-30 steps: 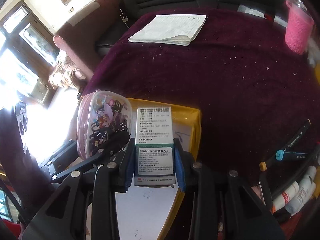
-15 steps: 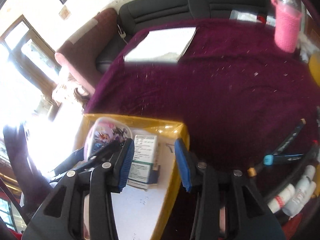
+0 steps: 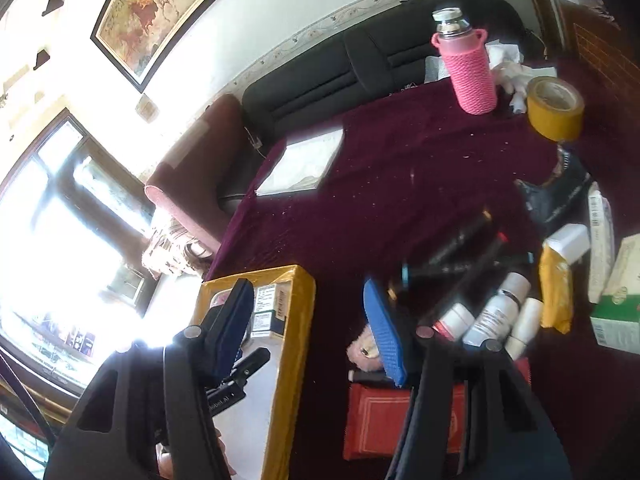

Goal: Organize objects
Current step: 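Reach to the white medicine bottle and grasp it with the left gripper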

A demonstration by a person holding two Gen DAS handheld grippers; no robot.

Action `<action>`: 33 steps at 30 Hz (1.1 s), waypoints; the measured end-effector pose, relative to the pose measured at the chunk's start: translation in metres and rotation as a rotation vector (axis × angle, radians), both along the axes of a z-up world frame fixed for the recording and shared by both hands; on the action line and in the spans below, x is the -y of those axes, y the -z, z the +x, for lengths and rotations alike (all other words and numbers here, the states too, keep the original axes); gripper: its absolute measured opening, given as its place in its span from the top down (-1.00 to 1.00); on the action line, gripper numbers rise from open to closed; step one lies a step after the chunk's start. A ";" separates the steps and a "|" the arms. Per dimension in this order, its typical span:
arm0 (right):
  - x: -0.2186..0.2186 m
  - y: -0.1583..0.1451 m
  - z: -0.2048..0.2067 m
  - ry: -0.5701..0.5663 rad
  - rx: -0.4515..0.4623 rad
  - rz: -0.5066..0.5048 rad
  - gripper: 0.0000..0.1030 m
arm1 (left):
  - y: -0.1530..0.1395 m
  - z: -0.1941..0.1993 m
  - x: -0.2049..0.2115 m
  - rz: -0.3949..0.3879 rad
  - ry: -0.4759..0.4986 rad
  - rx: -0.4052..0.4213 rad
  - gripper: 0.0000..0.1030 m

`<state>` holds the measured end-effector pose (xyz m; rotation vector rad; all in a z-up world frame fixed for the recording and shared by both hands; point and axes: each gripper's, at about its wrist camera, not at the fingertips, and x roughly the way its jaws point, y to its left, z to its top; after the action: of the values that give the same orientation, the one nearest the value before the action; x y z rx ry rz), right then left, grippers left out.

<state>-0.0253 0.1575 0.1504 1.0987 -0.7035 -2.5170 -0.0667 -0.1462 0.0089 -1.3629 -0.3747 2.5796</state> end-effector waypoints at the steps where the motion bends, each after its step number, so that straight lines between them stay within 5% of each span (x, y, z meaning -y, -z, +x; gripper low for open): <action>1: -0.007 0.001 0.009 0.002 -0.001 0.000 -0.09 | 0.002 0.005 -0.001 0.004 0.007 0.011 -0.36; 5: -0.039 0.007 0.047 0.020 -0.008 0.018 -0.09 | 0.001 0.015 0.007 0.077 0.026 0.025 -0.36; 10: -0.093 0.025 0.086 0.122 0.000 0.076 -0.13 | -0.051 0.029 -0.006 -0.048 0.034 -0.127 -0.36; 15: -0.135 0.054 0.112 0.189 0.025 0.037 -0.14 | -0.082 0.023 -0.066 -0.093 0.130 -0.153 -0.46; 28: -0.215 0.088 0.133 0.300 0.039 -0.055 -0.13 | -0.041 -0.032 -0.218 -0.097 0.380 0.020 -0.45; 33: -0.226 0.100 0.124 0.296 0.038 -0.096 -0.13 | -0.015 -0.042 -0.262 -0.236 0.423 0.006 -0.45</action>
<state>0.0991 0.3838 0.0500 1.0796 -1.0548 -2.6747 -0.1086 0.1160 0.0239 -1.3466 0.2080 2.3152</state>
